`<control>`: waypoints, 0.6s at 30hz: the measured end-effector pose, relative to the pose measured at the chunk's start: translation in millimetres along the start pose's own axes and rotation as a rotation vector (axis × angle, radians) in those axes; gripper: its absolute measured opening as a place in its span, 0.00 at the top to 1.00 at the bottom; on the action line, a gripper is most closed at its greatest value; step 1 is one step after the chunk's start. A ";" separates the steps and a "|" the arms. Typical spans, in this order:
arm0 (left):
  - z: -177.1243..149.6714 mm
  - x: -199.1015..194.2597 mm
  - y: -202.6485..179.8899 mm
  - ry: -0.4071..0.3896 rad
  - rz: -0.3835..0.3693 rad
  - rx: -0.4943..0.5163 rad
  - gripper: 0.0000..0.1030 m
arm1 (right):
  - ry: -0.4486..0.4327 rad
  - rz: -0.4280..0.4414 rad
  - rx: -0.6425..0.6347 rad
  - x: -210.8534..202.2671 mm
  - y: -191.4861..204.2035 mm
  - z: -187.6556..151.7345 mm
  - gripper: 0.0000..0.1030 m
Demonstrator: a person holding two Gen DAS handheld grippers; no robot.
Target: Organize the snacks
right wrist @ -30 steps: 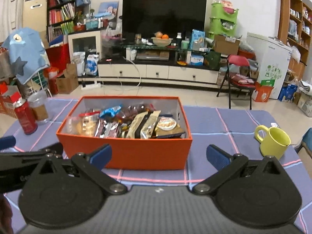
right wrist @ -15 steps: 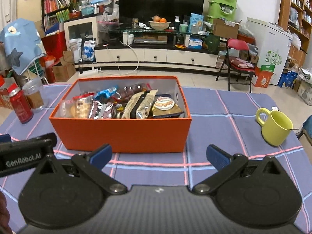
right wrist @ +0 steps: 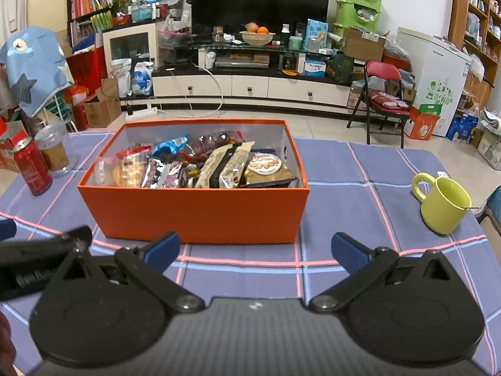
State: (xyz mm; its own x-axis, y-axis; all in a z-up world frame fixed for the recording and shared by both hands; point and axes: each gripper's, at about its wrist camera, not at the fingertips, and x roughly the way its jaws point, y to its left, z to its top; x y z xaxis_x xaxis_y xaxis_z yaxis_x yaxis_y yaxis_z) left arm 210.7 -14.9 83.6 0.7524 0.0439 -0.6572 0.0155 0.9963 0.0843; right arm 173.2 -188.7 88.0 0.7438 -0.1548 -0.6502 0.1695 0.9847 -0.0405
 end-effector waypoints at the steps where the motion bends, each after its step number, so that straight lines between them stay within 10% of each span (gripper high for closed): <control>1: -0.8 -0.1 -2.2 -0.003 0.014 0.016 0.08 | -0.002 -0.003 -0.002 -0.1 0.4 0.2 0.01; 18: -3.5 1.4 -4.3 0.002 0.025 0.031 0.08 | -0.010 -0.012 -0.023 -5.9 1.0 0.9 0.01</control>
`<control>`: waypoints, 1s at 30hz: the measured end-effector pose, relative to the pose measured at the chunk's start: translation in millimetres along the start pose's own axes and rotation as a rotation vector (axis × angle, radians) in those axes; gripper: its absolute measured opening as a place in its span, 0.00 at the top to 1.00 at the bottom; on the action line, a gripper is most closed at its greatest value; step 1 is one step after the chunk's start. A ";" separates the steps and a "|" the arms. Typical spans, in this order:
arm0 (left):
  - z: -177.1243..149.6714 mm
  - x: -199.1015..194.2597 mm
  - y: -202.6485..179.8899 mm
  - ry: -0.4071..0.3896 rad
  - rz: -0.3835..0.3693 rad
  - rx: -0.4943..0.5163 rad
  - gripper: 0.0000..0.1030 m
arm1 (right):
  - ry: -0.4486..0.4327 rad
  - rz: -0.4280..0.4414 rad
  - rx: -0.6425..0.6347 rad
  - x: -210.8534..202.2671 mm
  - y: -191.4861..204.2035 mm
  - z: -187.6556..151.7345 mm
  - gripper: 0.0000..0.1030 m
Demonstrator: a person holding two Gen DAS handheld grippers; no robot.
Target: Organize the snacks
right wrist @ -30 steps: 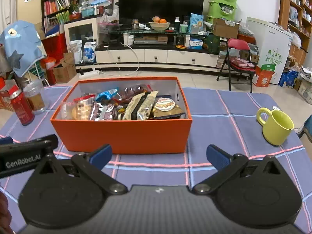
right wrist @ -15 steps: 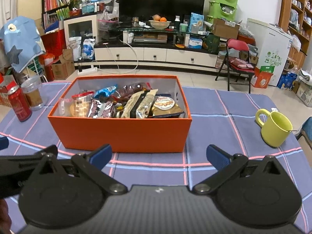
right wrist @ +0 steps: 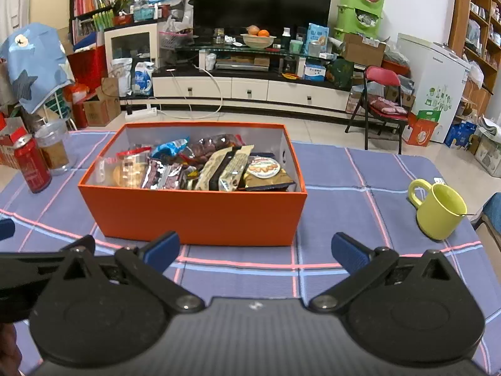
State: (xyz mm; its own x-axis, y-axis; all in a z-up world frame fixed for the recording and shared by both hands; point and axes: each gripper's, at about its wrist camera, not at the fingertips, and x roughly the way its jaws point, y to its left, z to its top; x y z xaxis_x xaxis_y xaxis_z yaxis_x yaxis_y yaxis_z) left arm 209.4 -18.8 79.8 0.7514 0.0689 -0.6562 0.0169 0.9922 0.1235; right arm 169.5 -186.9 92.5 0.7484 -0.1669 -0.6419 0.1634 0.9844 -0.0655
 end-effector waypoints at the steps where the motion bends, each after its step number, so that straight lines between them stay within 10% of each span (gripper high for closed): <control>1: -0.3 0.7 0.3 0.001 0.001 0.001 0.08 | 0.000 0.000 0.000 -0.2 0.2 -0.2 0.01; 30: -1.9 -0.3 -28.0 0.011 -0.029 0.011 0.09 | 0.019 -0.011 0.044 2.8 -29.4 -6.3 0.01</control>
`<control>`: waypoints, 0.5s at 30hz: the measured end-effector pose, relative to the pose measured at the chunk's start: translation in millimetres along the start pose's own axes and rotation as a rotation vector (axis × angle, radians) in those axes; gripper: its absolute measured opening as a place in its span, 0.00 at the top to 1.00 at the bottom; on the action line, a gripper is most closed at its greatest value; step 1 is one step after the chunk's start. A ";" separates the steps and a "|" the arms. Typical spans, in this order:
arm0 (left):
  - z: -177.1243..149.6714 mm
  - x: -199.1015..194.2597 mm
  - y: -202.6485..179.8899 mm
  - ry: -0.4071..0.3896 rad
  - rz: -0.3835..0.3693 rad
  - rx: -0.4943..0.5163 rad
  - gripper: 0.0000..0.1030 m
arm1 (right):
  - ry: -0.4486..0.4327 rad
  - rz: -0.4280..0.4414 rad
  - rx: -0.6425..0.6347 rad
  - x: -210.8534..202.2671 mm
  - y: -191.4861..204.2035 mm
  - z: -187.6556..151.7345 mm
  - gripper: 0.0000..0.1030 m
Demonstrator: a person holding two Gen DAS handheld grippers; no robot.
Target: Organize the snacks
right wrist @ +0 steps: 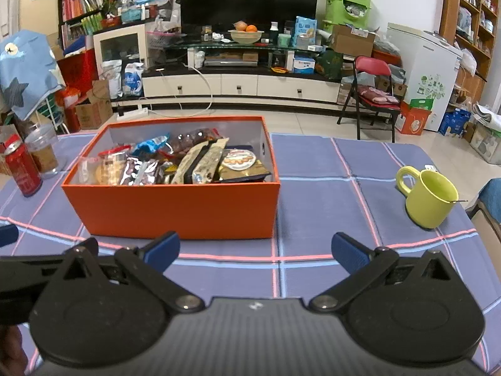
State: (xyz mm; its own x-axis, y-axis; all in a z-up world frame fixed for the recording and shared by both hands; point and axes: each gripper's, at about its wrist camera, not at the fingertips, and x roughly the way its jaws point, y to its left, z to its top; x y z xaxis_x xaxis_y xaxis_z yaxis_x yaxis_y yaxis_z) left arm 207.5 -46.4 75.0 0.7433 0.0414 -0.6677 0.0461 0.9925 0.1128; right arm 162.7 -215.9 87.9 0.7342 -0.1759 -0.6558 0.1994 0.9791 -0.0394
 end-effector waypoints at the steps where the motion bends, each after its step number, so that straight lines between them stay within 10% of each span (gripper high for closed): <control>1: -0.1 0.1 -0.1 0.001 -0.001 0.000 0.09 | 0.000 -0.001 -0.002 -0.1 -0.5 0.0 0.01; 15: -1.1 1.6 5.6 0.003 0.001 -0.007 0.11 | -0.002 0.008 -0.016 -0.9 5.3 -1.0 0.01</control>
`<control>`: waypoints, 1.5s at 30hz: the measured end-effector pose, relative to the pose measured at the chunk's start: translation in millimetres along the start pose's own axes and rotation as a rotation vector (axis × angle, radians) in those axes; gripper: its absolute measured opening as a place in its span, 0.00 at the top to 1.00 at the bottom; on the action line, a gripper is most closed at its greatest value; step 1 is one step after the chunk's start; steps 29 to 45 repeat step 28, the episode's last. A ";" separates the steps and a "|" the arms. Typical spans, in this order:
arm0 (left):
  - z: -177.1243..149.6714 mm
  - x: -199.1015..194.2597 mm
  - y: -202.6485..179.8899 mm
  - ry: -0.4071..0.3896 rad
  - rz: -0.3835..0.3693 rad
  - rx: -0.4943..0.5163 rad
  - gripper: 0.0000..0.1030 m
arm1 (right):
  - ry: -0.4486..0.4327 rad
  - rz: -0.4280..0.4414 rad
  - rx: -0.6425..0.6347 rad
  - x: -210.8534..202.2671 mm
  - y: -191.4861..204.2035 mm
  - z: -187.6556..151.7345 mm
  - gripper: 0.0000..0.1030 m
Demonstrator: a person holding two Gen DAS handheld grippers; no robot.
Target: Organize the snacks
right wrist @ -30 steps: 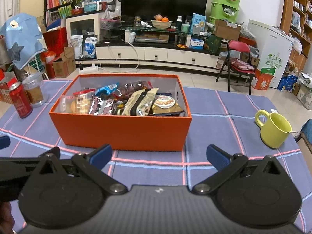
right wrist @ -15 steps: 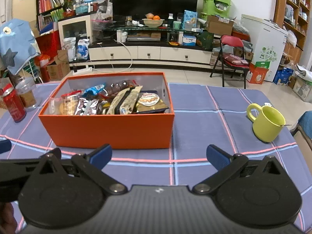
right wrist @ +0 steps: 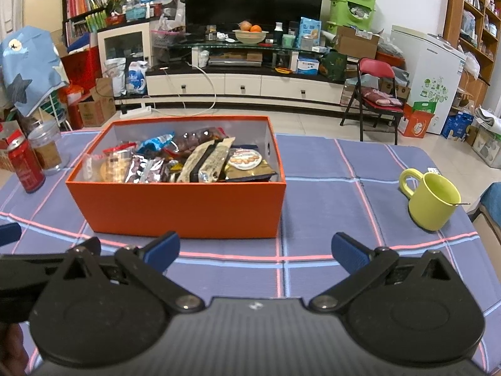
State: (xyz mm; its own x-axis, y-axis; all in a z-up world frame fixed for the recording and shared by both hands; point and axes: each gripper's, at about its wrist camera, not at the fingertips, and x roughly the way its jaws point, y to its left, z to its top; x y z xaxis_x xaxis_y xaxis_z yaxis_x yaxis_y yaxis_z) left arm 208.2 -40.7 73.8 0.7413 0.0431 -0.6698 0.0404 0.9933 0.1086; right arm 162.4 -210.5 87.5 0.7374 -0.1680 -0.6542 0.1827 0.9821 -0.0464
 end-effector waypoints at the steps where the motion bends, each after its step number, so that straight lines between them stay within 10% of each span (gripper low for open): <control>1: -0.2 -0.1 0.4 -0.002 0.000 0.000 0.11 | 0.000 0.000 0.001 -0.1 0.3 0.0 0.01; 45: -3.6 -2.5 5.9 -0.014 -0.018 -0.020 0.12 | 0.000 0.020 -0.004 -2.8 3.7 1.1 0.01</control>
